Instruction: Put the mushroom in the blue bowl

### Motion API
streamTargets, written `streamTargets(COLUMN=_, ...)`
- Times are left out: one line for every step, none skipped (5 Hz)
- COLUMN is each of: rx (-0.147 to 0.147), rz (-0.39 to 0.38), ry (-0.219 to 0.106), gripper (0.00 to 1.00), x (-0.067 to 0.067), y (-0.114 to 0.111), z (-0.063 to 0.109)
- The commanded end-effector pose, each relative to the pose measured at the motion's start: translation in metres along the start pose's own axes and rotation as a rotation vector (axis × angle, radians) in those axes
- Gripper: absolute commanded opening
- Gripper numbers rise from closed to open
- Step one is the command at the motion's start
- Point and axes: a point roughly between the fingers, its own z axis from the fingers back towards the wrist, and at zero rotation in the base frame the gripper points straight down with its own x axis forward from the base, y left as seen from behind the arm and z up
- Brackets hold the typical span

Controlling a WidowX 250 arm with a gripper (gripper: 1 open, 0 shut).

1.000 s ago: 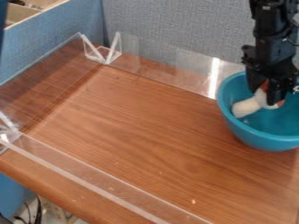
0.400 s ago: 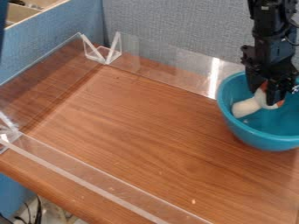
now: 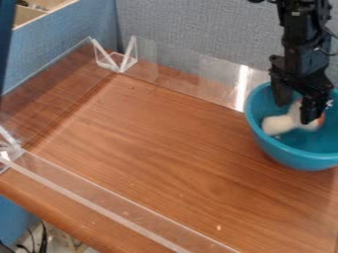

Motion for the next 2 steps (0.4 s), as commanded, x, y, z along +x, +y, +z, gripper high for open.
streamTargets(rx=0.029, rz=0.010, ry=-0.057, gripper=1.00, x=0.0059, y=0.0050, z=0.0316)
streamTargets(rx=0.035, rz=0.024, ry=-0.050, gripper=1.00, x=0.0045, y=0.0082, z=0.0347)
